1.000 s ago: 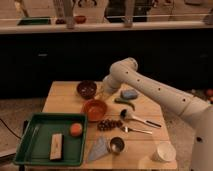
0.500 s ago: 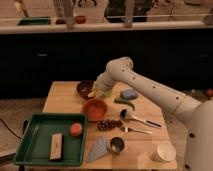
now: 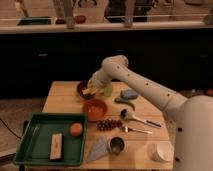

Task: Place banana in purple bowl

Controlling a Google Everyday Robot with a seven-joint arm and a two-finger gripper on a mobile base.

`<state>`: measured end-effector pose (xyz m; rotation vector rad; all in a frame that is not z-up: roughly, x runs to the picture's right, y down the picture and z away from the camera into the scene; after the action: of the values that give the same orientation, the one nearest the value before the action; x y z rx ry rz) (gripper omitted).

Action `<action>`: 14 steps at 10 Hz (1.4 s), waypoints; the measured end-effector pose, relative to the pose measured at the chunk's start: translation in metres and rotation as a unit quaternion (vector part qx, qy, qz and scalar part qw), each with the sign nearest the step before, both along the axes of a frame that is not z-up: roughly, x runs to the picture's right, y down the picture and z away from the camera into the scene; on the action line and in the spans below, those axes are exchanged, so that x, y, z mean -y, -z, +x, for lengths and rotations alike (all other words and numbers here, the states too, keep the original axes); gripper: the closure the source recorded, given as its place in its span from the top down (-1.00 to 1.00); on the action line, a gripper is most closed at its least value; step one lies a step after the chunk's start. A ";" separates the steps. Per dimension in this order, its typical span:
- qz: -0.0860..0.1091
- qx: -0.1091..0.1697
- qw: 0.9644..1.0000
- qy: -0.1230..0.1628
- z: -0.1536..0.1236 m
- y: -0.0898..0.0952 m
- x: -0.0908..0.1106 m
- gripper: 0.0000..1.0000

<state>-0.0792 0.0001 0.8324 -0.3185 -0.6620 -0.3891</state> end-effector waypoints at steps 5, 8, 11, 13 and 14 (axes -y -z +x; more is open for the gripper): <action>-0.015 0.029 0.999 -0.005 -0.025 -0.012 0.005 -1.00; -0.021 0.049 0.998 -0.029 -0.033 -0.015 0.007 -1.00; -0.032 0.068 0.996 -0.057 -0.040 -0.014 0.008 -1.00; -0.045 0.084 0.993 -0.072 -0.042 -0.014 0.009 -1.00; -0.050 0.091 0.992 -0.078 -0.043 -0.014 0.010 -1.00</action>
<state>-0.1221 -0.0099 0.8468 -0.3259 -0.8817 -0.2373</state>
